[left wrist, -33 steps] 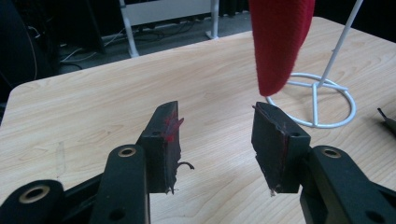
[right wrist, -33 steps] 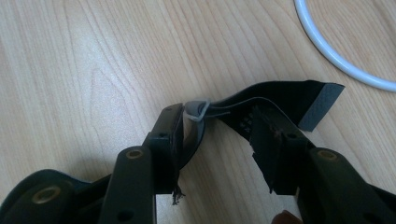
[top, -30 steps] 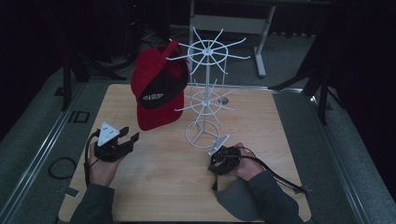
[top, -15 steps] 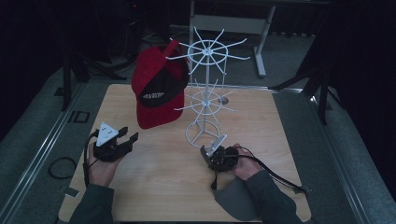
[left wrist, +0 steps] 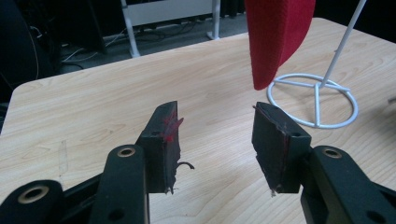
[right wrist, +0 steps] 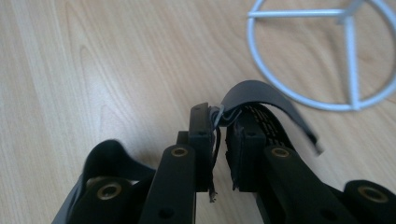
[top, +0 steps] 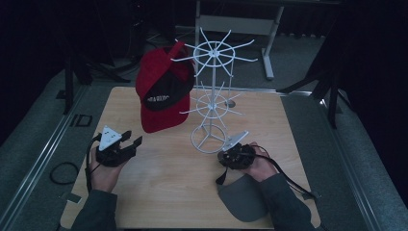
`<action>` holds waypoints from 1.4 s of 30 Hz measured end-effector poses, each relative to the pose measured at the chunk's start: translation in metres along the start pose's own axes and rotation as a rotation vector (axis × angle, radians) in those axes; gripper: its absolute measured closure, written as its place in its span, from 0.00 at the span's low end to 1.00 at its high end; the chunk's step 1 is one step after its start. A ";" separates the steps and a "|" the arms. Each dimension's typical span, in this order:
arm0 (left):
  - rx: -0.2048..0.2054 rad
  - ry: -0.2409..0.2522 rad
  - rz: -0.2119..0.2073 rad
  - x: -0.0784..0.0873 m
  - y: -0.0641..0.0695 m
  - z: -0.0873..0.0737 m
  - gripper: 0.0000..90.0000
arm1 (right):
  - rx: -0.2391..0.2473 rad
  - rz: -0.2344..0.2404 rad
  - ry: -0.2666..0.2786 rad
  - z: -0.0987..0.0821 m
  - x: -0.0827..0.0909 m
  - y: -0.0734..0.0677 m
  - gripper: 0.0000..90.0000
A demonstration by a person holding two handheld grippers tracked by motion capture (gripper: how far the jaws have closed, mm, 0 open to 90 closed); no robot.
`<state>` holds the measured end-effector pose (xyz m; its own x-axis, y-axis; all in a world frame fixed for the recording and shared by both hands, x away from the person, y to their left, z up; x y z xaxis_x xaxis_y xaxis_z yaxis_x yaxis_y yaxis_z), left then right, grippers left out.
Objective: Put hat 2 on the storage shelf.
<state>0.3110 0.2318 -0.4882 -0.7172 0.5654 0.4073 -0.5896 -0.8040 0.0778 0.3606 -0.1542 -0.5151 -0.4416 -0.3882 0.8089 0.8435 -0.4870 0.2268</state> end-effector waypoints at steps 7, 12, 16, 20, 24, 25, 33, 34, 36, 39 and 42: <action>0.001 -0.004 -0.002 -0.002 0.001 -0.001 0.58 | -0.055 -0.029 0.047 -0.006 0.016 0.015 0.90; 0.006 -0.005 -0.006 -0.004 0.002 -0.003 0.58 | -0.092 -0.058 0.089 -0.006 0.027 0.023 0.90; 0.008 -0.005 -0.005 -0.004 0.001 -0.005 0.58 | -0.127 -0.082 0.126 -0.007 0.035 0.028 0.90; 0.014 -0.011 -0.003 -0.004 0.000 -0.007 0.58 | -0.162 -0.109 0.167 -0.007 0.043 0.034 0.91; 0.021 -0.019 0.005 -0.005 -0.001 -0.011 0.58 | -0.198 -0.125 0.209 -0.008 0.052 0.038 0.91; 0.025 -0.020 0.005 -0.006 -0.001 -0.011 0.58 | -0.207 -0.128 0.221 -0.008 0.054 0.039 0.91; 0.024 -0.024 0.011 -0.007 -0.001 -0.012 0.58 | -0.260 -0.161 0.304 -0.008 0.074 0.044 0.91; 0.023 -0.025 0.011 -0.007 -0.001 -0.012 0.58 | -0.263 -0.168 0.312 -0.008 0.077 0.044 0.91; 0.023 -0.029 0.014 -0.007 -0.001 -0.013 0.58 | -0.267 -0.181 0.329 -0.008 0.082 0.044 0.91; 0.026 -0.032 0.014 -0.008 -0.001 -0.014 0.58 | -0.294 -0.186 0.360 -0.007 0.089 0.045 0.91; 0.027 -0.034 0.014 -0.009 -0.001 -0.015 0.58 | -0.318 -0.188 0.390 -0.007 0.096 0.046 0.91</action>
<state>0.3121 0.2308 -0.5058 -0.7122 0.5479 0.4389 -0.5691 -0.8166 0.0960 0.3548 -0.2192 -0.4312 -0.7078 -0.5041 0.4949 0.6316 -0.7653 0.1239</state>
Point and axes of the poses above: each handheld gripper's, and its own axes: x roughly backward along the jaws, z roughly out of its top, y roughly to its right, the point moved 2 cm from there along -x, roughly forward along the jaws, and after that the axes turned 13 degrees about -z, right-handed, at the moved point
